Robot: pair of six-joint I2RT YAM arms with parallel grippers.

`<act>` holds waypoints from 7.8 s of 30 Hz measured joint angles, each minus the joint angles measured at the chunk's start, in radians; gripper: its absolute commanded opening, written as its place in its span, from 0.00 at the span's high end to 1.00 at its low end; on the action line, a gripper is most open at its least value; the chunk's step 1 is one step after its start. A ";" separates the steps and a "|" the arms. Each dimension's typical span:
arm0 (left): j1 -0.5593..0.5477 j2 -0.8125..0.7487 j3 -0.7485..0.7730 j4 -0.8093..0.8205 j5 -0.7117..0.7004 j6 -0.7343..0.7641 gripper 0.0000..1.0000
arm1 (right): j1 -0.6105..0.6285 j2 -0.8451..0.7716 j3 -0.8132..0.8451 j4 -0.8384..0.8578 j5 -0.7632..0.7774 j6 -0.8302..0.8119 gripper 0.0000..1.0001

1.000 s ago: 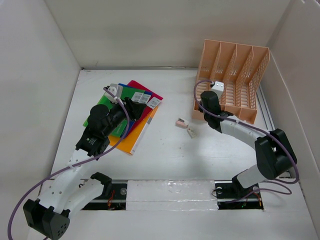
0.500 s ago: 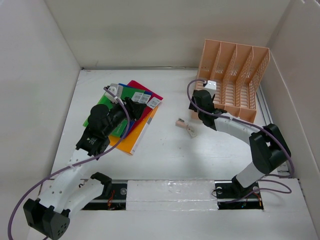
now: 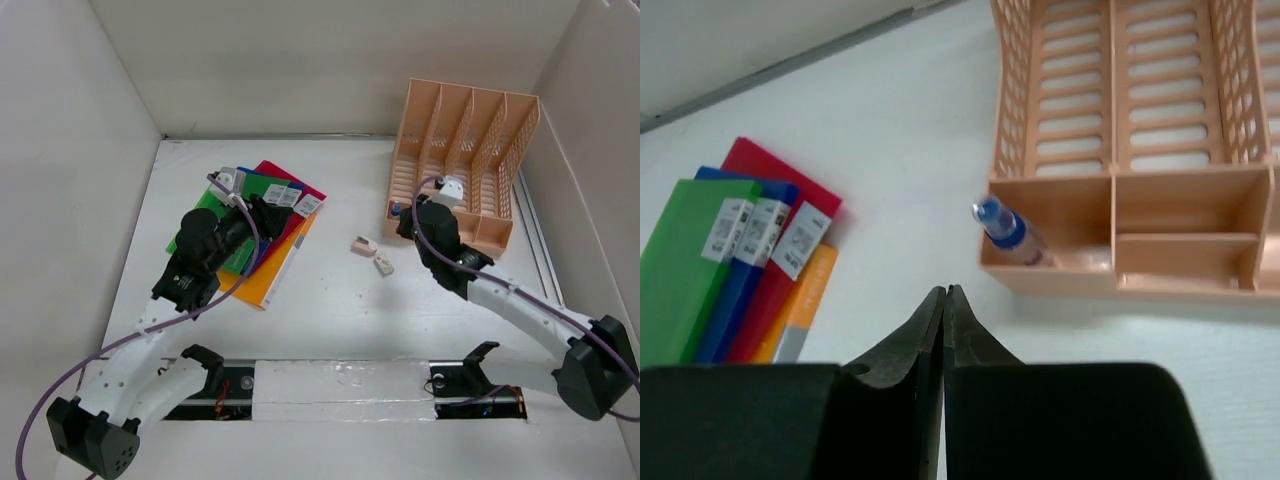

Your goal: Organize the desk

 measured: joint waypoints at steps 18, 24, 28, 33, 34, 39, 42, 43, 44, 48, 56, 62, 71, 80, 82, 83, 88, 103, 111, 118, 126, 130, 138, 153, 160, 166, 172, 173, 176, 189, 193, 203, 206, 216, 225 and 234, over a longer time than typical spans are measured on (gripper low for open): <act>0.000 -0.026 0.000 0.000 0.003 0.000 0.58 | -0.029 0.156 -0.181 -0.149 -0.265 0.192 0.37; 0.000 -0.029 0.000 0.000 0.004 0.000 0.58 | -0.022 0.258 -0.142 -0.148 -0.289 0.175 0.40; 0.000 -0.029 0.000 0.000 0.003 0.000 0.58 | -0.012 0.304 -0.105 -0.158 -0.281 0.161 0.40; 0.000 -0.029 0.000 0.000 0.006 0.000 0.58 | 0.010 0.372 -0.035 -0.162 -0.255 0.138 0.41; 0.000 -0.029 0.000 0.000 0.006 0.000 0.58 | 0.017 0.382 -0.027 -0.166 -0.252 0.137 0.42; 0.000 -0.027 0.000 0.000 0.010 0.000 0.58 | 0.049 0.410 -0.010 -0.172 -0.234 0.137 0.69; 0.000 -0.027 0.000 0.000 0.010 -0.001 0.58 | 0.060 0.409 -0.010 -0.175 -0.225 0.146 0.76; 0.000 -0.026 0.000 0.000 0.010 0.000 0.58 | 0.063 0.405 -0.010 -0.178 -0.225 0.147 0.77; 0.000 -0.026 0.000 0.000 0.011 -0.001 0.58 | 0.063 0.398 -0.010 -0.187 -0.223 0.149 0.79; 0.000 -0.027 0.000 0.001 0.015 -0.003 0.58 | 0.055 0.313 -0.032 -0.204 -0.210 0.166 0.83; 0.000 -0.028 0.000 0.005 0.028 -0.012 0.58 | -0.211 -0.112 -0.159 -0.131 -0.183 0.235 0.80; 0.000 -0.039 0.000 0.007 0.040 -0.022 0.58 | -0.503 -0.288 -0.260 0.005 -0.166 0.330 0.81; 0.000 -0.066 0.000 0.008 0.047 -0.026 0.58 | -0.770 -0.157 -0.344 0.114 -0.232 0.445 0.82; 0.000 -0.065 0.000 0.011 0.050 -0.030 0.57 | -0.912 -0.015 -0.352 0.229 -0.345 0.483 0.80; 0.000 -0.063 0.000 0.011 0.051 -0.030 0.57 | -0.941 0.032 -0.348 0.259 -0.378 0.486 0.79; 0.000 -0.063 0.000 0.011 0.051 -0.030 0.57 | -0.954 0.055 -0.346 0.271 -0.398 0.487 0.79; 0.000 -0.057 0.000 0.012 0.051 -0.030 0.57 | -0.974 0.130 -0.341 0.303 -0.476 0.494 0.79; 0.000 -0.029 0.000 0.011 0.047 -0.030 0.58 | -0.974 0.142 -0.341 0.365 -0.557 0.494 0.45; 0.000 -0.028 0.000 0.011 0.046 -0.030 0.57 | -0.969 0.069 -0.341 0.363 -0.557 0.474 0.42; 0.000 -0.028 0.000 0.011 0.044 -0.029 0.58 | -0.903 -0.062 -0.341 0.328 -0.511 0.421 0.43; 0.000 -0.027 0.000 0.011 0.043 -0.029 0.58 | -0.822 -0.086 -0.341 0.297 -0.490 0.354 0.94; 0.000 -0.027 0.000 0.011 0.043 -0.030 0.58 | -0.695 -0.090 -0.334 0.234 -0.489 0.293 1.00; 0.000 -0.027 0.000 0.011 0.045 -0.030 0.58 | -0.369 0.007 -0.163 0.107 -0.568 0.075 0.48; 0.000 -0.028 0.000 0.011 0.043 -0.029 0.58 | -0.064 0.458 0.147 -0.128 -0.525 -0.165 0.21; 0.000 -0.031 0.000 0.011 0.042 -0.029 0.58 | -0.070 0.545 0.228 -0.151 -0.531 -0.188 0.18; 0.000 -0.032 0.000 0.011 0.040 -0.029 0.58 | -0.046 0.593 0.240 -0.166 -0.554 -0.196 0.19; 0.000 -0.032 0.000 0.011 0.041 -0.029 0.58 | 0.006 0.593 0.230 -0.174 -0.546 -0.178 0.21; 0.000 -0.032 0.000 0.011 0.041 -0.029 0.58 | 0.017 0.593 0.227 -0.174 -0.536 -0.172 0.22; 0.000 -0.032 0.000 0.011 0.041 -0.029 0.58 | 0.041 0.594 0.225 -0.177 -0.499 -0.159 0.24; 0.000 -0.033 0.000 0.011 0.041 -0.029 0.58 | 0.064 0.632 0.255 -0.180 -0.288 -0.052 0.61; 0.000 -0.033 0.000 0.011 0.041 -0.029 0.58 | 0.070 0.638 0.261 -0.180 -0.243 -0.031 0.75; 0.000 -0.034 0.000 0.011 0.043 -0.029 0.58 | 0.002 0.178 0.080 -0.096 -0.220 0.037 0.76; 0.000 -0.034 0.000 0.011 0.044 -0.029 0.58 | -0.145 -0.034 -0.016 -0.020 -0.196 0.097 0.76; 0.000 -0.037 0.000 0.013 0.051 -0.030 0.58 | -0.760 -0.308 -0.372 0.045 -0.303 0.315 0.77; 0.000 -0.039 0.000 0.014 0.052 -0.030 0.58 | -0.956 -0.092 -0.385 0.187 -0.567 0.417 0.77; 0.000 -0.039 0.000 0.014 0.051 -0.030 0.58 | -1.019 0.024 -0.383 0.319 -0.688 0.500 0.72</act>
